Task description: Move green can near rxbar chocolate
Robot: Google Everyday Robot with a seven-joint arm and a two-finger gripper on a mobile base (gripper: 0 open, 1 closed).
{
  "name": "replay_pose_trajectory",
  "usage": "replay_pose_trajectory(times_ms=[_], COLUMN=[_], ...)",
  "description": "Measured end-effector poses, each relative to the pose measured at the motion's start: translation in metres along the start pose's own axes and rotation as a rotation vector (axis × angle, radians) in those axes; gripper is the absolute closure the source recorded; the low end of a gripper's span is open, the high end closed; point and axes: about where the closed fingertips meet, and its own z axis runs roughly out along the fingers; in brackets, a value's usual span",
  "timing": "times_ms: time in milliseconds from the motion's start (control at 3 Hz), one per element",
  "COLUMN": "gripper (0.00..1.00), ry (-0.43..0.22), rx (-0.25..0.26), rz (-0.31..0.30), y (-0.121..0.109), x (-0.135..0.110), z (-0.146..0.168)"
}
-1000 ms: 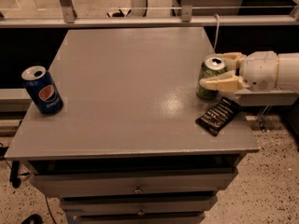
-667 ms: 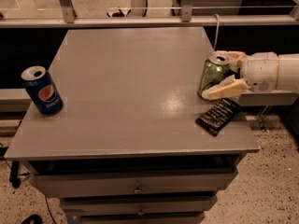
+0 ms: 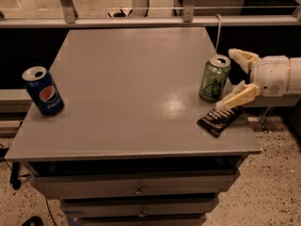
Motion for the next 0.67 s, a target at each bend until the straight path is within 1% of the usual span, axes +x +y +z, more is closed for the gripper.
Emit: replay_pose_trajectory(times_ms=[333, 667], gripper=[0.0, 0.0], ry=[0.029, 0.07], rx=[0.044, 0.131], rz=[0.043, 0.044], y=[-0.012, -0.043], x=[0.021, 0.031], z=[-0.037, -0.095])
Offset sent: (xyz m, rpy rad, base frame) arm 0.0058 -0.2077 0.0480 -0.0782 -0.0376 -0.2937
